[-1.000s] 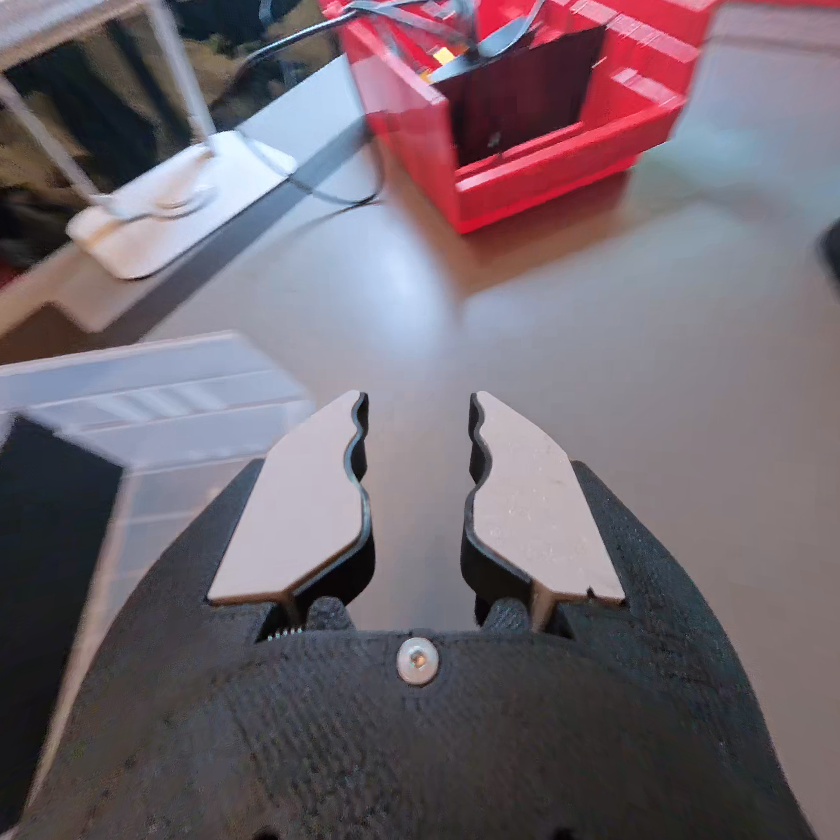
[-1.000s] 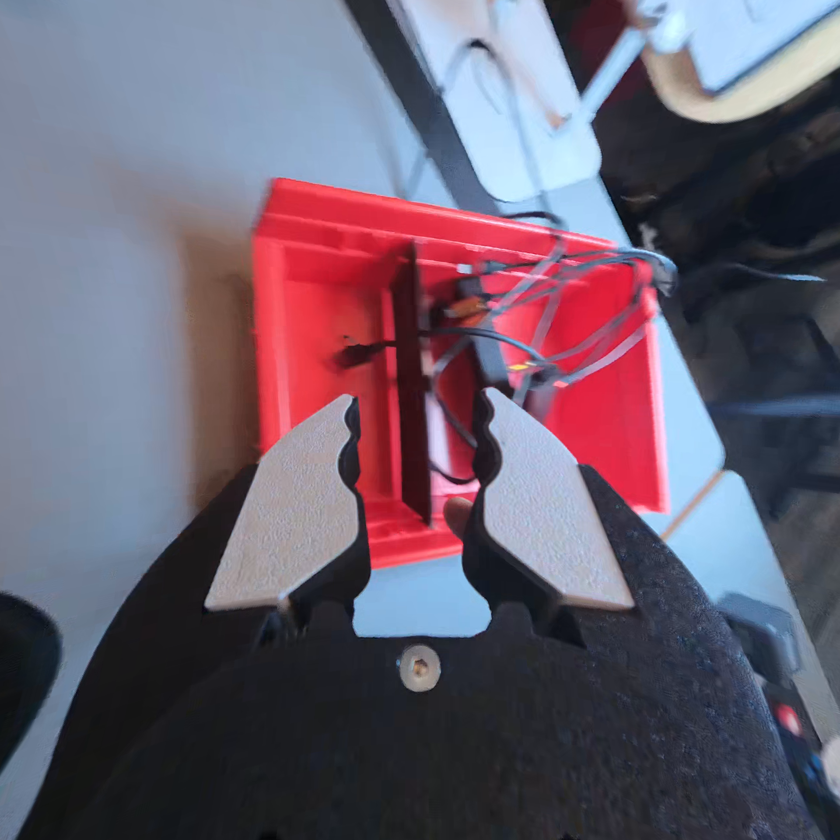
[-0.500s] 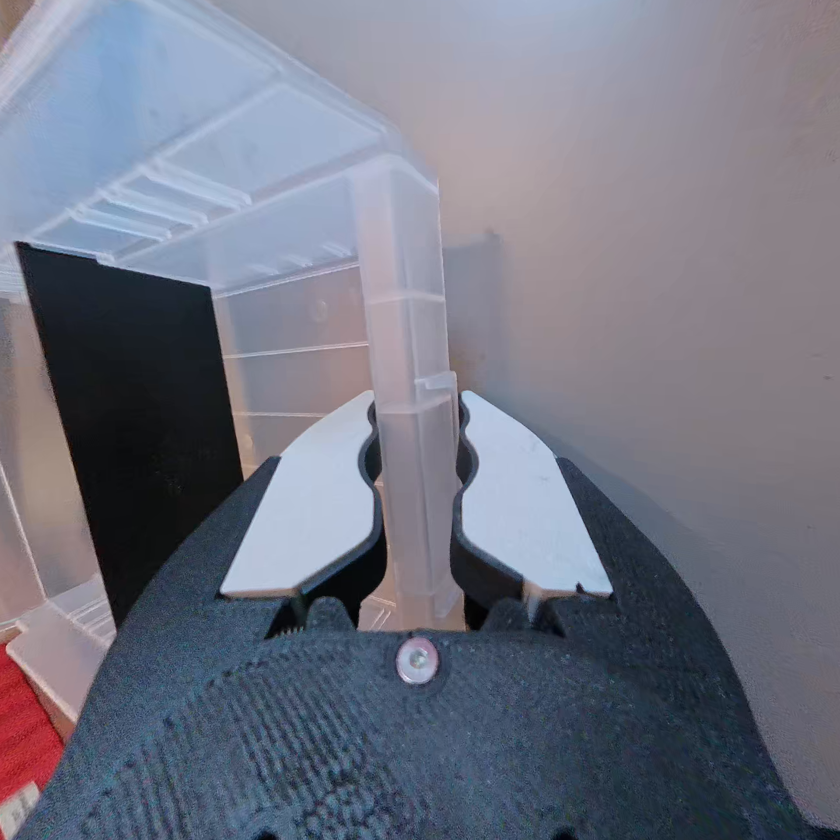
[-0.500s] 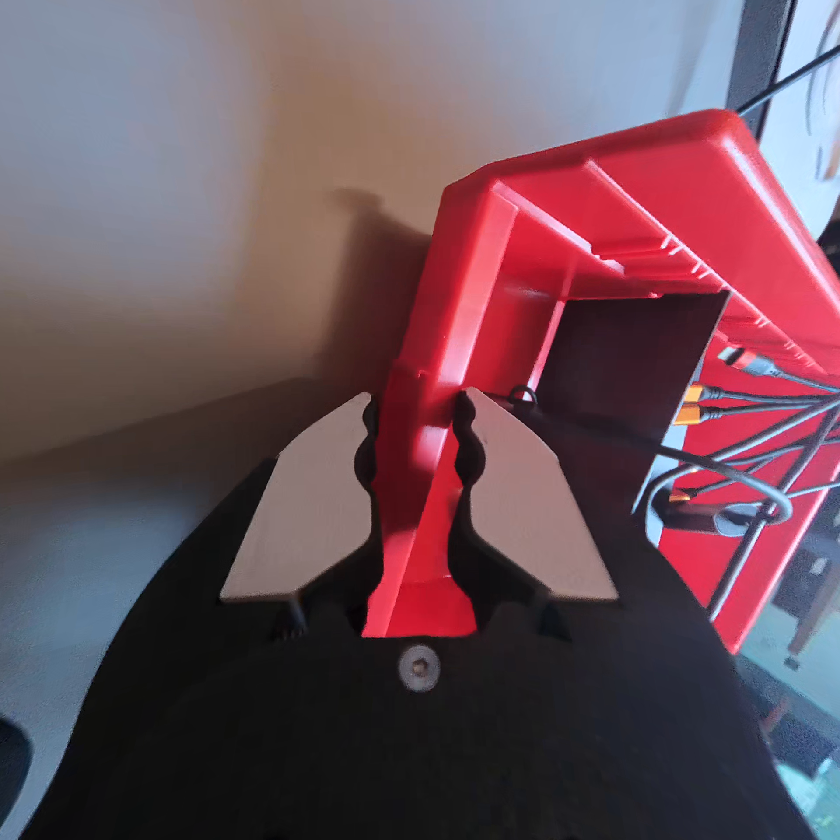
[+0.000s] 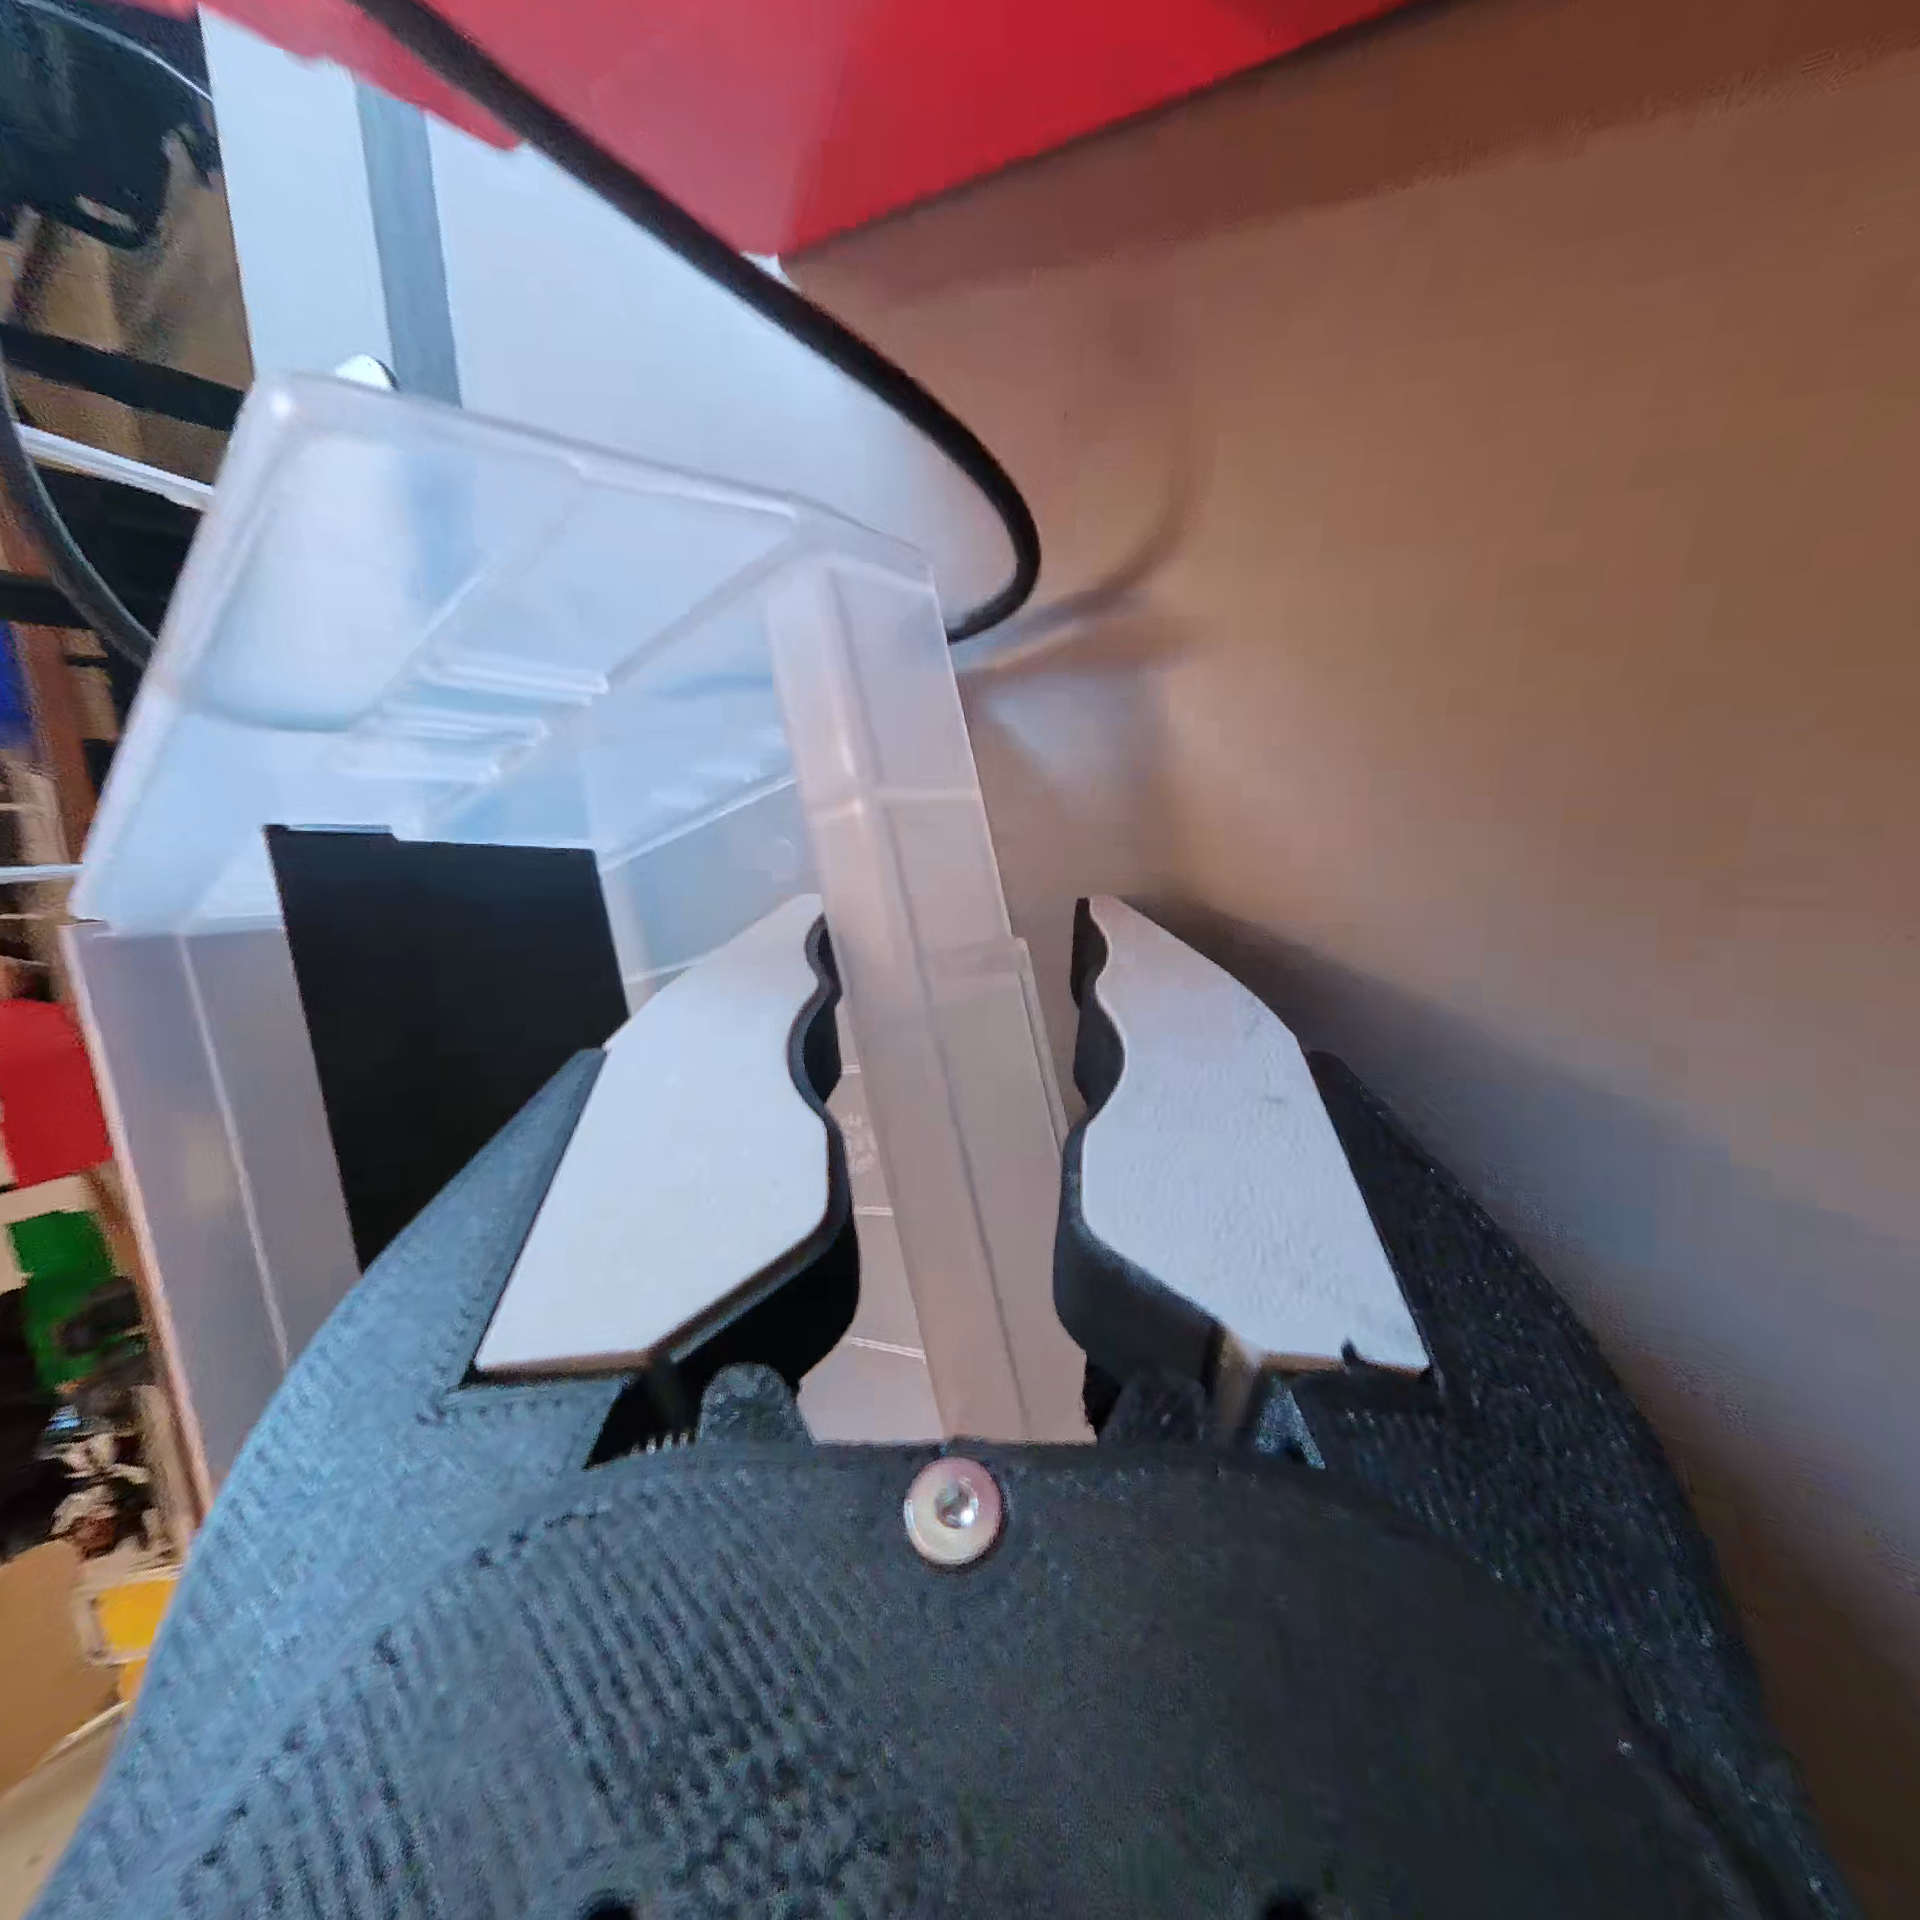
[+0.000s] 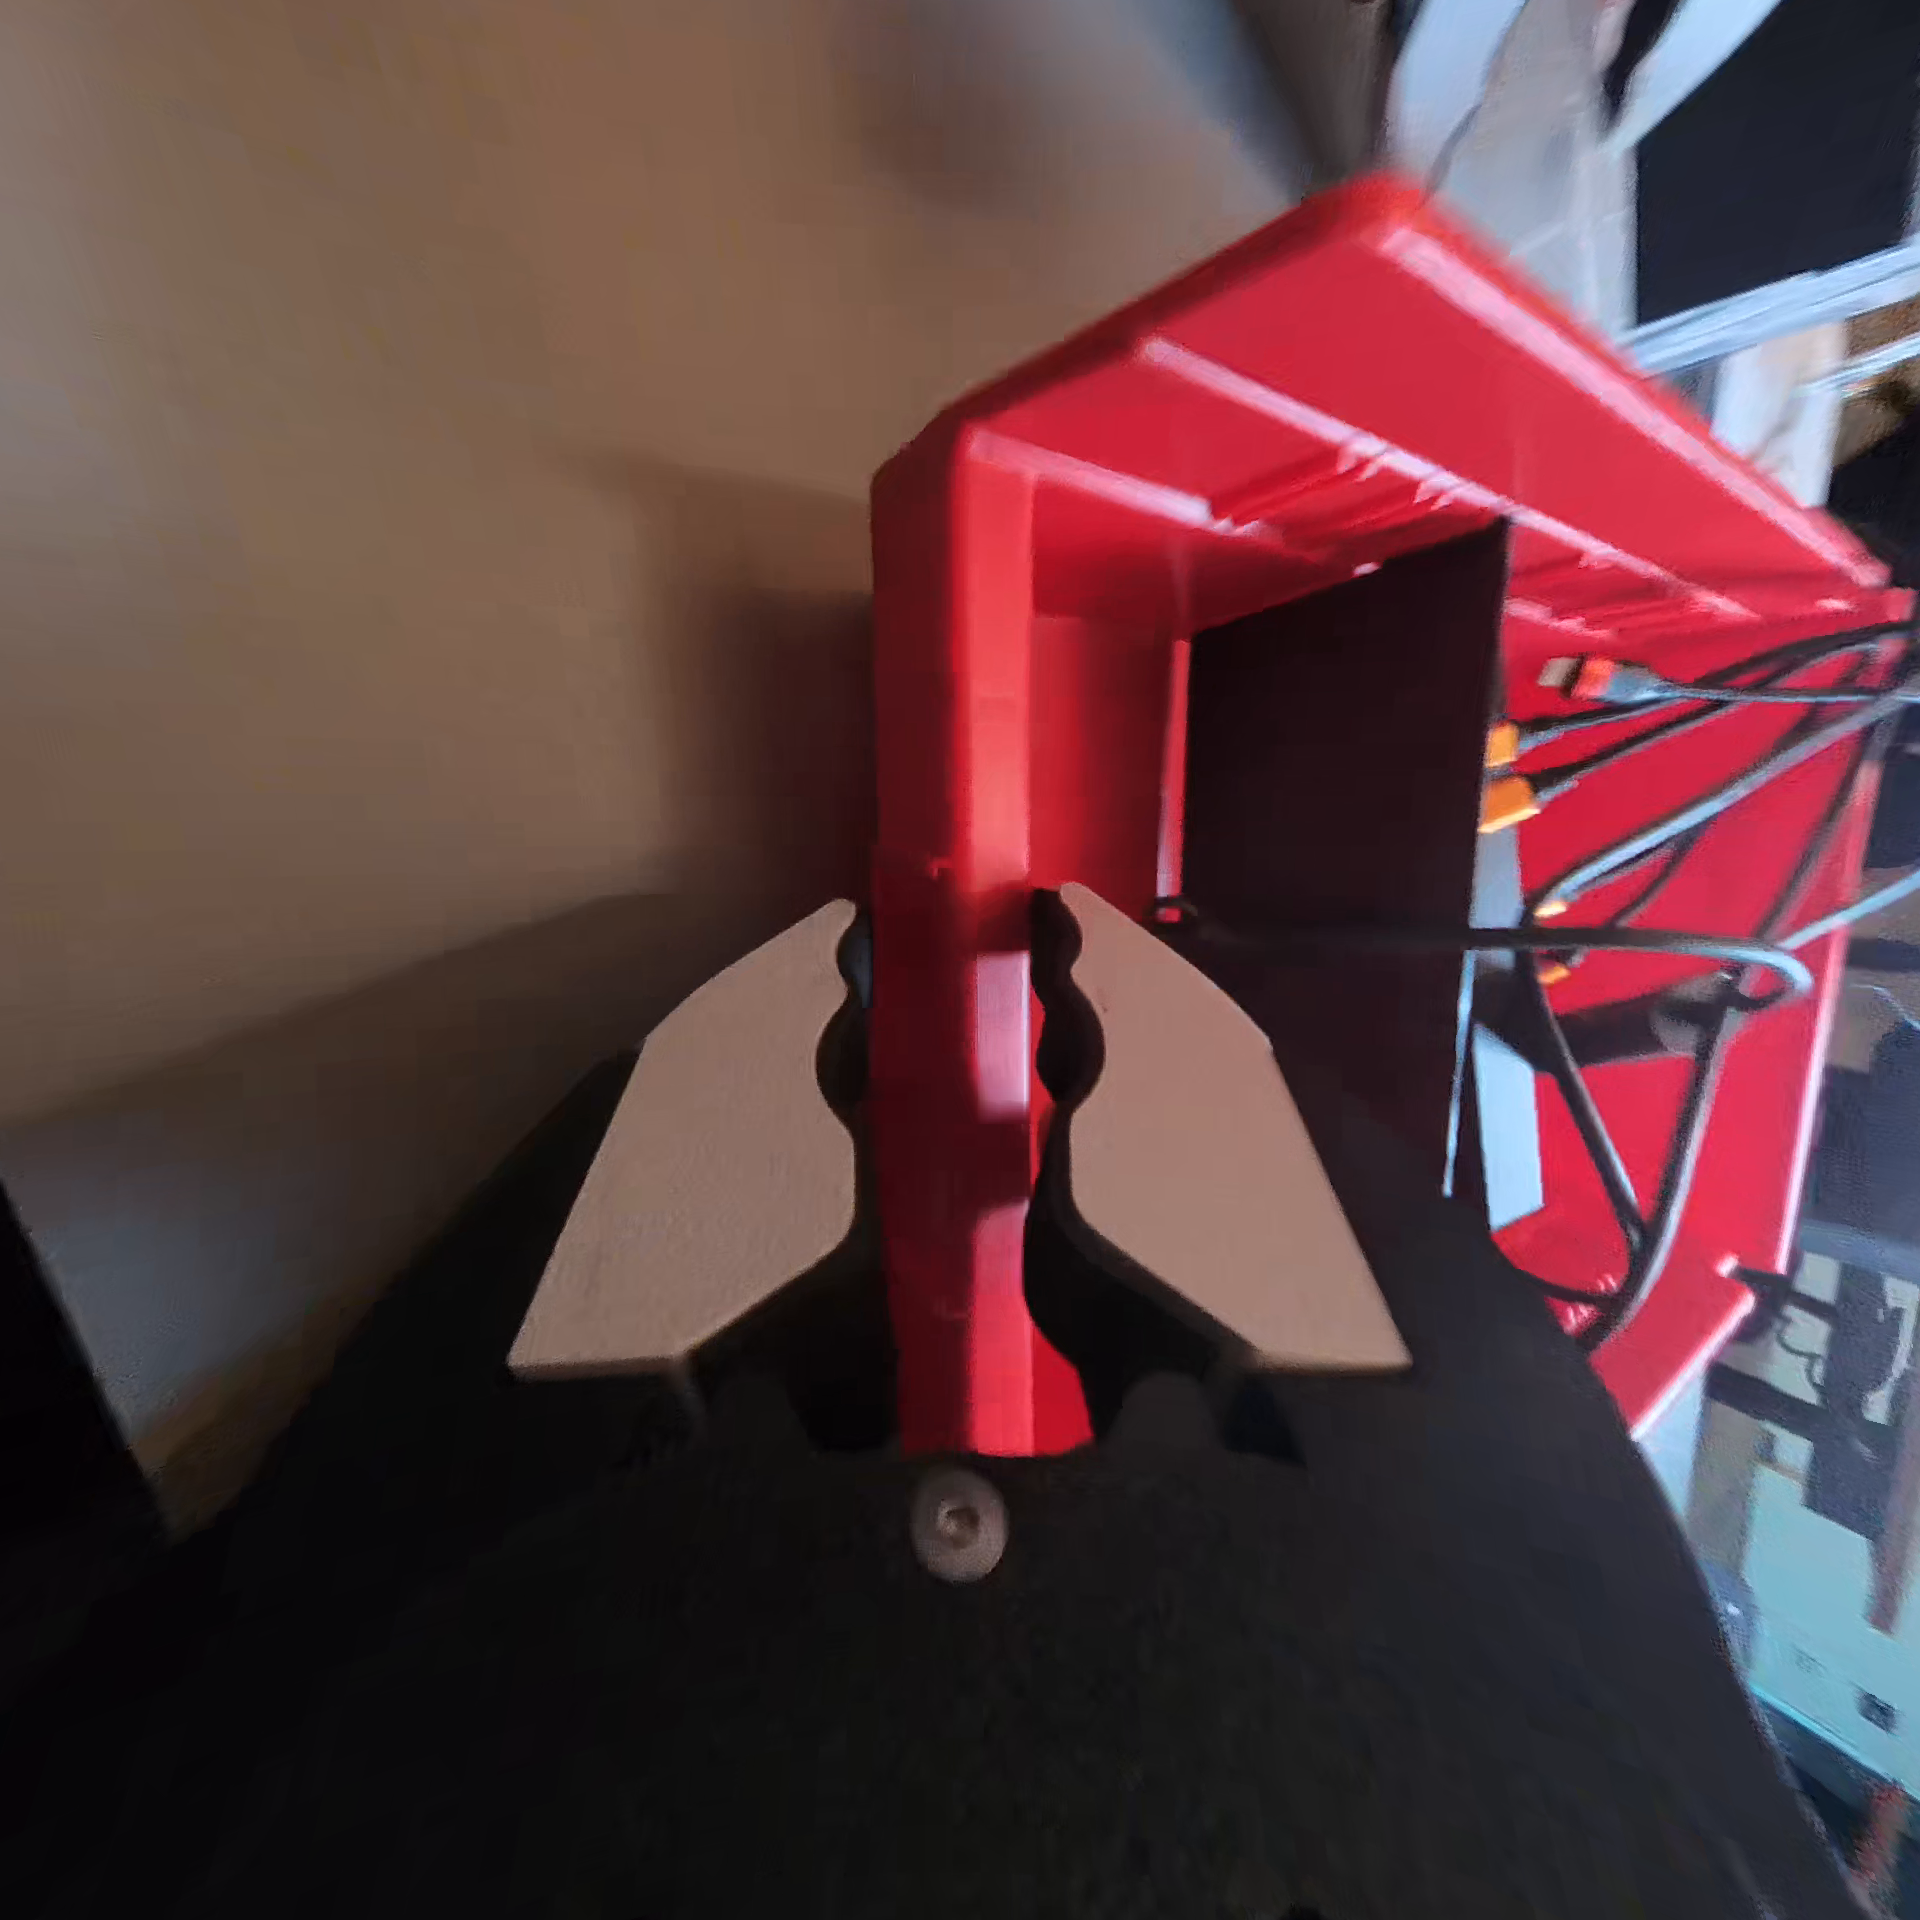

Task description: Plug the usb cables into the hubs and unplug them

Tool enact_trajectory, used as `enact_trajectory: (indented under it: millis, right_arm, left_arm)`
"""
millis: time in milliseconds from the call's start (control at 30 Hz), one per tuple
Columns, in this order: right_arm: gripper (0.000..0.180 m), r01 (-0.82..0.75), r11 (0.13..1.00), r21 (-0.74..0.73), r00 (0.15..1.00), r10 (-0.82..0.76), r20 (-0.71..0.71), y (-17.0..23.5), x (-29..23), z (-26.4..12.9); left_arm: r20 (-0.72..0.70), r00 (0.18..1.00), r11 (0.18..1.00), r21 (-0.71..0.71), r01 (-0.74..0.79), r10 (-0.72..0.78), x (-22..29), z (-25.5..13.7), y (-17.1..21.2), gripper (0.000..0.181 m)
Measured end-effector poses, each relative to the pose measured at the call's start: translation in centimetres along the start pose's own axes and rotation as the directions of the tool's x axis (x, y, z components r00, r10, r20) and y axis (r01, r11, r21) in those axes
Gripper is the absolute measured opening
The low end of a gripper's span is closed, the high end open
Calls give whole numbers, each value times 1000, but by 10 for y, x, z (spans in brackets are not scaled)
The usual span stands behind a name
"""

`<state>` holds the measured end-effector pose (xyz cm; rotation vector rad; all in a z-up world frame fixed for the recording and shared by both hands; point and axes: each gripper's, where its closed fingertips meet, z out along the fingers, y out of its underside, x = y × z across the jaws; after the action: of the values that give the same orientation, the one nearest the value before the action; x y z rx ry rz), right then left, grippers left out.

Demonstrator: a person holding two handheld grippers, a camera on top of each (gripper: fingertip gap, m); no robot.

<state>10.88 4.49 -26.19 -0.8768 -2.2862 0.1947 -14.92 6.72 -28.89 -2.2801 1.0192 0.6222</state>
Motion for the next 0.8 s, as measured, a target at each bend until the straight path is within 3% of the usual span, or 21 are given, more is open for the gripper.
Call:
enact_trajectory:
  millis: [100,167,200,267,333,433,500,533,633,800]
  right_arm:
    - [34,-187,958,219,981,195,-13,-28,8,-40]
    - [34,-331,872,362,919,384,-85,-23,35,-76]
    - [34,-412,811,415,860,497,-118,-9,49,-91]
    - [39,-579,678,453,690,704,-171,39,66,-106]
    - [54,-705,559,437,526,825,-207,89,62,-100]
    - [58,-795,393,461,385,916,-117,108,48,-71]
    - [46,-809,399,431,383,915,-130,111,49,-49]
    - [23,-804,419,421,391,907,-157,111,53,-43]
    - [18,-747,507,429,422,861,-282,110,63,-50]
    - [14,-648,603,465,456,796,-397,96,60,-80]
  left_arm:
    - [116,993,1000,22,-3,0,-5,-22,0,40]
    - [158,979,989,94,115,-128,-4,-52,-8,40]
    - [103,963,960,158,232,-250,4,-69,-19,42]
    - [-133,848,801,281,528,-513,33,-100,-52,42]
    - [-363,695,608,337,719,-621,68,-128,-94,46]
    - [-377,582,437,405,803,-721,94,-131,-137,54]
    - [-332,538,394,412,822,-775,100,-111,-155,53]
    - [-310,524,389,405,827,-793,101,-99,-161,48]
    - [-110,559,460,452,765,-822,85,-84,-152,31]
    - [-140,564,432,504,748,-814,76,-108,-158,22]
